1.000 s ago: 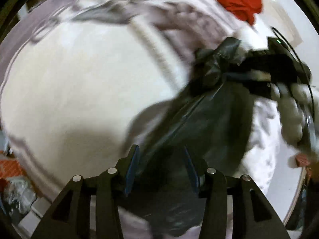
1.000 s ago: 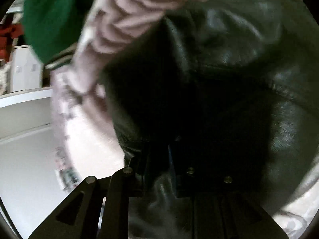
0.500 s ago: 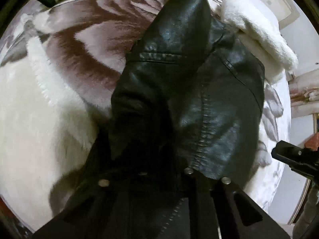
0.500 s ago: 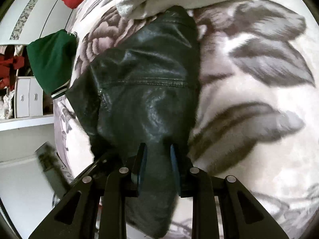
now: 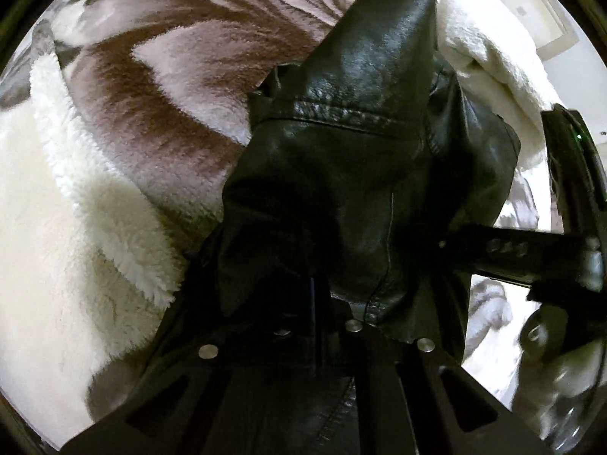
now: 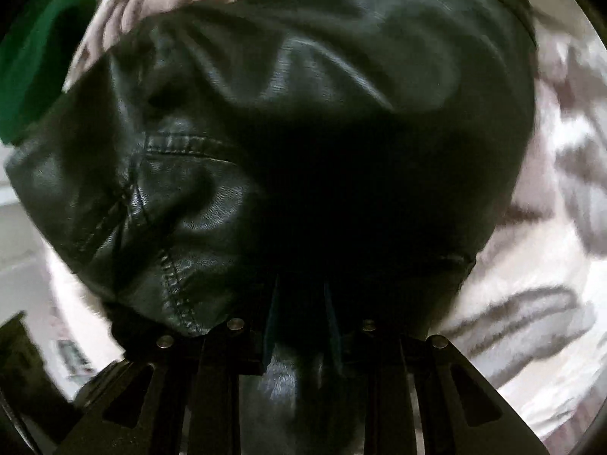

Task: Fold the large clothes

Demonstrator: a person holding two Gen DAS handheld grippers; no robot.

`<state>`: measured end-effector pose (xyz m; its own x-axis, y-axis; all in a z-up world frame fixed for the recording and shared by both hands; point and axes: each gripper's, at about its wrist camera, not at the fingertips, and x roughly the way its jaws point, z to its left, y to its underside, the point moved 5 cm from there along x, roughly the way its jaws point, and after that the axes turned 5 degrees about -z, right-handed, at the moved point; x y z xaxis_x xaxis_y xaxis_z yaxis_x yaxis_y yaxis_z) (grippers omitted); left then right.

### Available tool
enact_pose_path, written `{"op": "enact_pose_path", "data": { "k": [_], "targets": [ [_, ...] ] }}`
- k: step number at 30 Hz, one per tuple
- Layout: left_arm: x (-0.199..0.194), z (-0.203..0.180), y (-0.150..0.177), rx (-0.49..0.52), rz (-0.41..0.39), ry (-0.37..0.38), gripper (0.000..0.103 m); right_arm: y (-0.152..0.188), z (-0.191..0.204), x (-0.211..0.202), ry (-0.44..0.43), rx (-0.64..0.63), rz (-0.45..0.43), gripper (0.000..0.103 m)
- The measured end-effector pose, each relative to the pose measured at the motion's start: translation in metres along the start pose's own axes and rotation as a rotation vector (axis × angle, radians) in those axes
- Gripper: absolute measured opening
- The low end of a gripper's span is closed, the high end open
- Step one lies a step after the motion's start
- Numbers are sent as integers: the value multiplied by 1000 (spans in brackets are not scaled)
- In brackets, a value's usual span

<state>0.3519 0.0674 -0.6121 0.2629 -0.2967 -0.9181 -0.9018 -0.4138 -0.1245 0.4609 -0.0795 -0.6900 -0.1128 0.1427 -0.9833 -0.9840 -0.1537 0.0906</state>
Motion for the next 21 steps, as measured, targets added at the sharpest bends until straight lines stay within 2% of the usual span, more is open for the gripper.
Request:
{"op": "enact_pose_path", "data": {
  "k": [2, 4, 6, 8, 9, 10, 11, 12, 13, 15, 18, 19, 21],
  "targets": [
    [-1, 1, 0, -6, 8, 13, 5, -2, 2, 0, 17, 1, 11, 25],
    [-14, 1, 2, -6, 4, 45, 4, -4, -2, -8, -30, 37, 36, 26],
    [-35, 3, 8, -2, -13, 79, 4, 2, -12, -25, -141, 60, 36, 27],
    [-61, 9, 18, 0, -49, 110, 5, 16, -22, -45, -268, 69, 13, 35],
    [-75, 16, 26, 7, -65, 107, 5, 31, -29, -57, -341, 78, 5, 45],
    [-88, 26, 37, 16, -76, 88, 15, 47, -36, -64, -395, 92, 4, 53],
    [-96, 33, 44, 19, -81, 79, 36, 61, -41, -67, -429, 112, 8, 54],
    [-106, 47, 58, 11, -84, 65, 50, 82, -49, -68, -463, 138, 16, 54],
    [-115, 63, 71, -9, -88, 50, 74, 107, -56, -66, -491, 168, 36, 55],
    [-125, 87, 94, -62, -87, 36, 75, 149, -65, -54, -510, 222, 86, 55],
    [-125, 128, 127, -134, -31, -13, 75, 220, -59, -24, -581, 279, 180, 55],
    [-122, 142, 138, -168, -13, -13, 75, 235, -55, -15, -600, 301, 211, 55],
    [-113, 150, 151, -217, 12, 32, 75, 266, -43, 8, -620, 343, 258, 55]
  ]
}}
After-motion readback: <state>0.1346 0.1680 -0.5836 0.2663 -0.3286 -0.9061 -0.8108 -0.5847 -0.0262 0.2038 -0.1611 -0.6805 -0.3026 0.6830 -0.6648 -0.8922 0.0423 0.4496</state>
